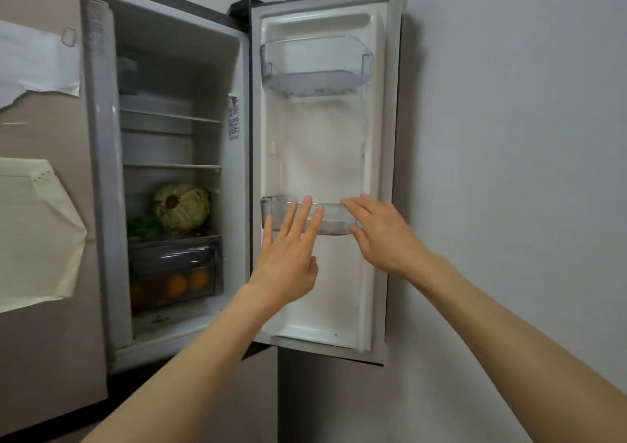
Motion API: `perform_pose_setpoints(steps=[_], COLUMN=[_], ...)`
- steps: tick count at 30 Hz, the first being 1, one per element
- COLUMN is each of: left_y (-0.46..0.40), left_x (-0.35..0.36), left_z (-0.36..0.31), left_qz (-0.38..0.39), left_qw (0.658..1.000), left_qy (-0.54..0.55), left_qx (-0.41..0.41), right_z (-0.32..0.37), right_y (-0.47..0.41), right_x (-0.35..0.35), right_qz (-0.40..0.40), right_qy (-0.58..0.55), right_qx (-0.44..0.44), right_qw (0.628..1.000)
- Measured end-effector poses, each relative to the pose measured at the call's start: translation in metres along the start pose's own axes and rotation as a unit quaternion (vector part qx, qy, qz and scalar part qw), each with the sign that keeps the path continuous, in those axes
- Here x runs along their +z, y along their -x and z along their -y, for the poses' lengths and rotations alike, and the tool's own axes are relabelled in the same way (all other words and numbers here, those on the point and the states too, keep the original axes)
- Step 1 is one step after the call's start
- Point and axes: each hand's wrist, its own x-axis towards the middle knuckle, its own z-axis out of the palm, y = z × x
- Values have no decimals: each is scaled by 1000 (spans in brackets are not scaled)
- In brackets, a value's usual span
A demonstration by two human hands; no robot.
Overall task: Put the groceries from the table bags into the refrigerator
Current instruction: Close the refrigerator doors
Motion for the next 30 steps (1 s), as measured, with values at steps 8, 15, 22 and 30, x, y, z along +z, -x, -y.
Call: perform_pose_setpoints(steps=[8,15,22,30], left_y=[6,36,50,76], left_x=[-13,-46,-58,-71], left_z=[5,59,115,175], left_qz=[-59,-102,-123,-101], left_qw=[998,991,980,980], left_qy=[18,73,75,16], left_qx=[-2,-42,-134,-171], right_z=[19,45,65,128], right_y=[4,20,0,-33], right_x=[-3,14,21,35], right_qz=[-9,-157,-231,-207], right_qy=[-94,-29,-58,20], right_qx=[-47,-117,-95,-147], right_qw=[994,980,967,967])
